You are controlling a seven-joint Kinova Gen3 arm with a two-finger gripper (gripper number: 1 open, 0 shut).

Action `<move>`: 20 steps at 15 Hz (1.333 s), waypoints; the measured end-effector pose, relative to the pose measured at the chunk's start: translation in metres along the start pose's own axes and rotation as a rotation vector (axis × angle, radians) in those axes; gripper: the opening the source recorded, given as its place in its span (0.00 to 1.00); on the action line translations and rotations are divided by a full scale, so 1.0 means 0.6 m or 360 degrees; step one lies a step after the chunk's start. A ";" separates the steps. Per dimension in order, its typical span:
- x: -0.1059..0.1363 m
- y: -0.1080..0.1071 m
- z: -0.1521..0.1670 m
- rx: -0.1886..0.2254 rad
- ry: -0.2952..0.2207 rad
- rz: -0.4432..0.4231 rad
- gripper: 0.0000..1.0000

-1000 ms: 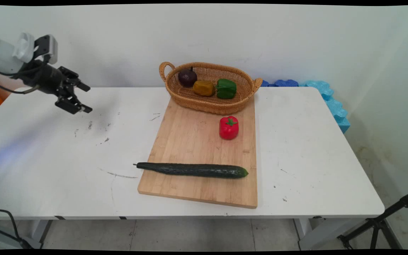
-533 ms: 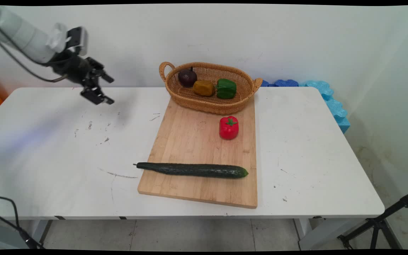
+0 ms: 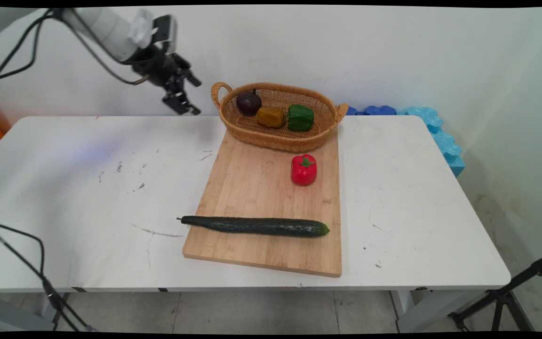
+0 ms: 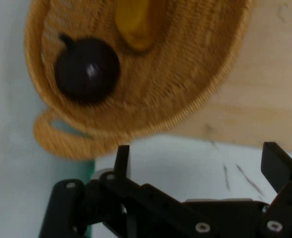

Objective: Pick up the potato from the vegetable basket

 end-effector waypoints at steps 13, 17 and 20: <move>0.146 -0.116 0.195 -0.0047 0.0013 0.0204 1.00; 0.163 -0.125 0.253 -0.0106 -0.0003 0.0204 1.00; 0.170 -0.128 0.284 -0.0146 -0.0015 0.0192 1.00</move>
